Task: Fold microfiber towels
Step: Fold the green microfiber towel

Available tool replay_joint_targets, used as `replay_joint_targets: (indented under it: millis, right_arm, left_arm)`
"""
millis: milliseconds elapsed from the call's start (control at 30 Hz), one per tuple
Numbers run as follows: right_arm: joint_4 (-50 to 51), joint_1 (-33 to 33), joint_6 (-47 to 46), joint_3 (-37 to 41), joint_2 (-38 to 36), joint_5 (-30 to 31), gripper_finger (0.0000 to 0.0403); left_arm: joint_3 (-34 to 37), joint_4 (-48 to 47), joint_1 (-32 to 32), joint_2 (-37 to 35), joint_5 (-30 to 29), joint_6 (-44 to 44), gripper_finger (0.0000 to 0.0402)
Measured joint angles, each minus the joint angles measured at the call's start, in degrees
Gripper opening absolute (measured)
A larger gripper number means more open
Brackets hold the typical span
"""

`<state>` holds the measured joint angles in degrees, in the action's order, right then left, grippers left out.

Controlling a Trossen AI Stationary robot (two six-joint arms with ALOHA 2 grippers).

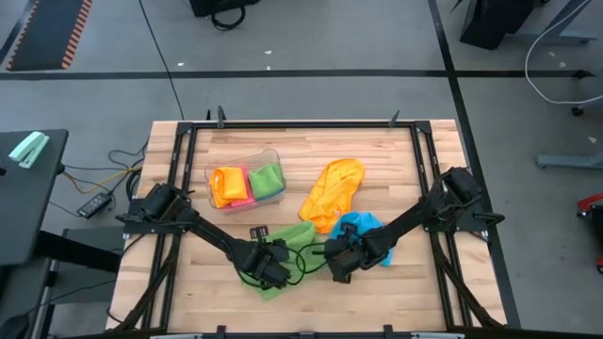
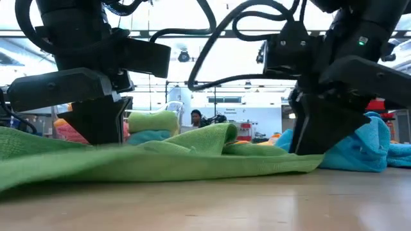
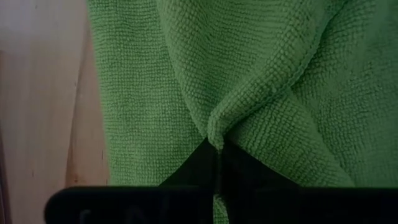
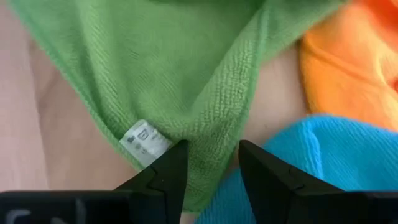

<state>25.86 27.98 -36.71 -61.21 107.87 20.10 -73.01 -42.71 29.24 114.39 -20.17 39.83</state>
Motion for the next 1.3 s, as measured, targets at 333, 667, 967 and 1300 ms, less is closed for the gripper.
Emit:
replay_joint_targets:
  millis: [333, 667, 967, 1300]
  right_arm:
    - [1.9, 4.28, -2.16, -0.18, -0.45, -7.35, 0.0152]
    - [6.86, 5.62, -1.01, -3.29, -0.41, -7.48, 0.0152]
    - [10.74, 5.56, -0.09, -5.18, -0.39, -2.72, 0.0152]
    - [10.76, 5.54, 2.68, -5.2, -0.39, -0.46, 0.0152]
  left_arm:
    - [0.02, -0.04, -0.01, 0.04, 0.03, 0.0, 0.0028]
    - [0.04, 0.05, -0.01, 0.09, 0.08, -0.02, 0.0034]
    - [0.04, 0.05, -0.03, 0.09, 0.1, -0.05, 0.0026]
    - [0.04, 0.12, -0.03, 0.11, 0.12, -0.07, 0.0032]
